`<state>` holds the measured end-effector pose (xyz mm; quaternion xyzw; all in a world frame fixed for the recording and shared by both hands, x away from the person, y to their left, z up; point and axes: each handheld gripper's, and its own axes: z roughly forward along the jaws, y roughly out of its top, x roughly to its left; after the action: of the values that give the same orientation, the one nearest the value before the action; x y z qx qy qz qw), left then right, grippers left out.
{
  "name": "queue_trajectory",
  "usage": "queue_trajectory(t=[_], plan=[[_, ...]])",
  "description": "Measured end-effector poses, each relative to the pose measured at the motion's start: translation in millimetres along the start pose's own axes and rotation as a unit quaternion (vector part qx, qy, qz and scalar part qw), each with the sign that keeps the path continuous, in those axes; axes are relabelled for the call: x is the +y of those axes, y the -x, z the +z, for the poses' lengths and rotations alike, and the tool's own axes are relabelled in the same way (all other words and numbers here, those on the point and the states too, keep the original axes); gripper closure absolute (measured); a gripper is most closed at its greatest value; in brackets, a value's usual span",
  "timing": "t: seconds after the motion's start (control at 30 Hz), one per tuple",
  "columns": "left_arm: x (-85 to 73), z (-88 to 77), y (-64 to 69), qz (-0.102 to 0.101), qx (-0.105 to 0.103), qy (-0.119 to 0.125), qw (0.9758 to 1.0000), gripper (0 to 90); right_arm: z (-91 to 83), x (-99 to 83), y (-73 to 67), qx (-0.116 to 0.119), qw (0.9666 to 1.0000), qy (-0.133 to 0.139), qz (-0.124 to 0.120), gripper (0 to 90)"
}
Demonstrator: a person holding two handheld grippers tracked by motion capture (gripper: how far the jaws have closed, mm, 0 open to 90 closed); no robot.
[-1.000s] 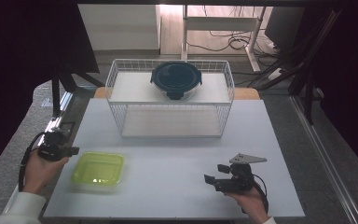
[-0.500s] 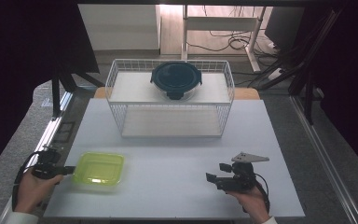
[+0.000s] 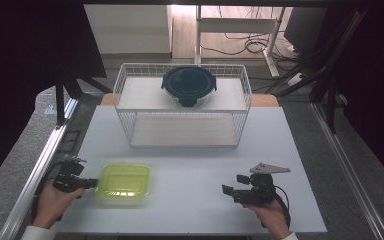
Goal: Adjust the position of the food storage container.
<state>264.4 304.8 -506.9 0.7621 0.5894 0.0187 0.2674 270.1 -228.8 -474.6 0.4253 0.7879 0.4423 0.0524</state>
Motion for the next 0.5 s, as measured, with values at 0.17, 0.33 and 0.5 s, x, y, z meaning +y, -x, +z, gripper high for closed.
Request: queue_trajectory(t=[0.17, 0.33, 0.5], plan=[[6.5, 7.3, 11.5, 0.01, -0.01, -0.001, 0.9999, 90.0, 0.5, -0.3, 0.2, -0.001, 1.0, -0.003, 0.002, 24.2], [13.7, 15.6, 24.8, 0.023, -0.018, -0.003, 0.9996, 90.0, 0.0, -0.3, 0.3, -0.001, 1.0, -0.004, 0.0, 24.2], [19.1, 22.6, 34.3, 0.033, -0.025, -0.004, 0.9991, 90.0, -0.6, -0.1, 0.1, -0.001, 1.0, -0.002, 0.001, 24.2]])
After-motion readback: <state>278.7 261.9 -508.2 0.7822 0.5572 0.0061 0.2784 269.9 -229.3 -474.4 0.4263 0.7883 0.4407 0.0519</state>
